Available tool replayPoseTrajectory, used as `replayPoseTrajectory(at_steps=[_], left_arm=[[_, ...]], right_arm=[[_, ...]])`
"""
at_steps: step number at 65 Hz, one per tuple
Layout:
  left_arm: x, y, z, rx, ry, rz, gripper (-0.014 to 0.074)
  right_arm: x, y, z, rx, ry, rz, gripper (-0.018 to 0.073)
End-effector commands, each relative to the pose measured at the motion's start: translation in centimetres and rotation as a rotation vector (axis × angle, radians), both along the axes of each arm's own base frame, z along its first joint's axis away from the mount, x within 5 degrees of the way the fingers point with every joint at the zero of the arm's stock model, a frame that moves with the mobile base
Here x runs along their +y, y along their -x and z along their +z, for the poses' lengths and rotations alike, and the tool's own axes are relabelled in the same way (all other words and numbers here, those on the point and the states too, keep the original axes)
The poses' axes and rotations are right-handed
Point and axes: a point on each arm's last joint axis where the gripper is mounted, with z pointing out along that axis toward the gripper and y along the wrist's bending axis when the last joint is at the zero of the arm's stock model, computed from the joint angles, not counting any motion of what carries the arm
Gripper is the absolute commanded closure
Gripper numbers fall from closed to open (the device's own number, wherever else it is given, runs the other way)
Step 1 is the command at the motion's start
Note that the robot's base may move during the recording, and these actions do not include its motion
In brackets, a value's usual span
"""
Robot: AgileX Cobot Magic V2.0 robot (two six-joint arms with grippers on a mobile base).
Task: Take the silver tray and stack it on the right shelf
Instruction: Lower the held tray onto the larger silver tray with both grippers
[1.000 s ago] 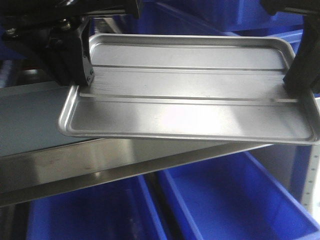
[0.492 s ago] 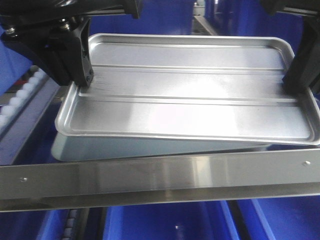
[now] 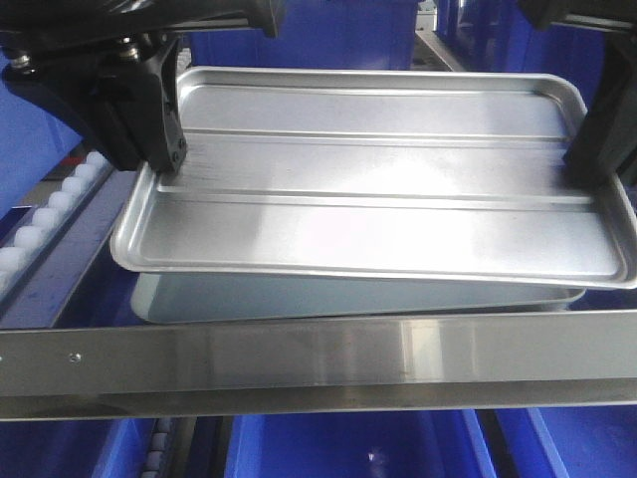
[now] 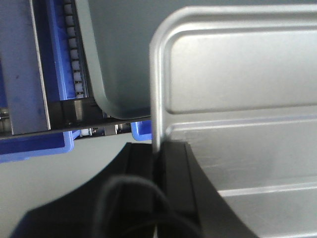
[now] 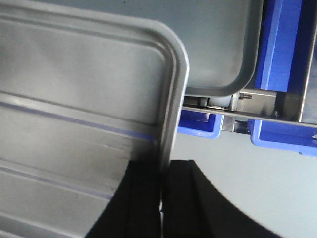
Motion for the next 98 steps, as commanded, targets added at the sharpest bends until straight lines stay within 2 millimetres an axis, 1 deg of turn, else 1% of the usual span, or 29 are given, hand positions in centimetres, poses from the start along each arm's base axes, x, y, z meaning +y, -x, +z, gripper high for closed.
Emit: replayPoseTrajectory(at_steps=[1, 25, 36, 46, 55, 62, 68, 73, 81, 93, 98], left_arm=[[-0.1, 0.2, 2.0, -0.08, 0.059, -0.043, 0.0689], [-0.1, 0.2, 2.1, -0.083, 0.064, -0.045, 0.0689], [-0.2, -0.2, 2.4, -0.15, 0.061, -0.072, 0.0688], [-0.2, -0.8, 2.8, -0.223, 0.058, -0.098, 0.0688], [0.1, -2.1, 2.8, -0.247, 0.089, -0.075, 0.0688], [0.7, -4.1, 2.8, -0.269, 0.131, -0.032, 0.0688], [0.8, -5.9, 2.7, -0.274, 0.178, 0.008, 0.0688], [0.8, -7.9, 2.1, -0.267, 0.185, 0.046, 0.0688], [0.0, -10.0, 0.6, -0.244, 0.145, 0.058, 0.0688], [-1.6, -11.9, -2.6, -0.185, 0.091, 0.056, 0.0688], [-1.9, -12.3, -3.7, -0.166, 0.074, 0.057, 0.0688]], right_arm=[[0.2, -0.2, 1.7, -0.105, -0.028, 0.033, 0.0503], [0.2, -0.2, 1.7, -0.108, -0.03, 0.033, 0.0503], [0.2, -0.3, 1.9, -0.119, -0.035, 0.034, 0.0503], [0.4, -0.8, 2.9, -0.149, -0.05, 0.03, 0.0503], [0.4, -2.7, 4.2, -0.139, -0.021, 0.015, 0.0503], [0.5, -4.8, 5.1, -0.143, 0.015, 0.025, 0.0503], [0.5, -6.8, 5.0, -0.139, 0.031, 0.013, 0.0503], [0.3, -8.9, 4.1, -0.118, 0.041, -0.017, 0.0503], [0.3, -11.5, 1.8, -0.079, 0.062, -0.031, 0.0503], [1.1, -13.8, -1.1, -0.032, 0.093, -0.007, 0.0503], [1.3, -14.4, -1.8, -0.026, 0.095, -0.006, 0.0503]])
